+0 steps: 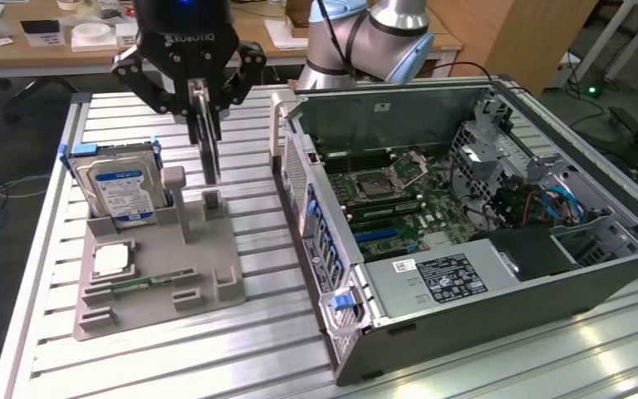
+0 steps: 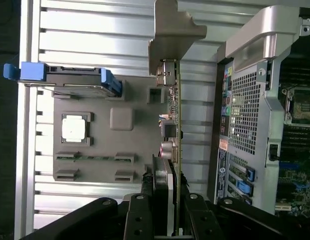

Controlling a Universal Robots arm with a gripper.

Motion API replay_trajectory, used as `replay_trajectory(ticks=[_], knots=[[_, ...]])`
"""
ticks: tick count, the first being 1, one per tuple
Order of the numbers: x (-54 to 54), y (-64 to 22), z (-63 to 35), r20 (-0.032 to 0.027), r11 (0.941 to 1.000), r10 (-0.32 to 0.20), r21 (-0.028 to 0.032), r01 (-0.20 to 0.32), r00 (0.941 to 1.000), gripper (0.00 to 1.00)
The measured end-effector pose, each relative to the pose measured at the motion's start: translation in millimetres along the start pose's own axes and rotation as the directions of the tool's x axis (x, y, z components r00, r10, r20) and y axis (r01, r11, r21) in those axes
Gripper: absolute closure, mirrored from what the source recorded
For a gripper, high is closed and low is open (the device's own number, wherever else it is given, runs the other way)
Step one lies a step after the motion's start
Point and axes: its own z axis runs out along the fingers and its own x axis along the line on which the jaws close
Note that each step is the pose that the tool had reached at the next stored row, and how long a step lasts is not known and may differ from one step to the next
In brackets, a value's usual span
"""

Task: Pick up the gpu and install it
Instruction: 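Pick up the gpu and move the gpu toward the slot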

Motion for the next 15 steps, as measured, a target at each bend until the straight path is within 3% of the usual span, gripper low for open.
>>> replay_trajectory(ticks=[3, 9, 15], knots=[[-0.1, 0.1, -6.0, 0.0, 1.0, 0.0, -0.0001, 0.0, 1.0, 0.72], [-2.2, 0.0, -6.3, -0.0003, 1.0, -0.001, 0.0, 0.001, 1.0, 0.72], [-27.7, -1.1, -5.5, 0.0, 1.0, -0.002, -0.0004, 0.002, 1.0, 0.72]])
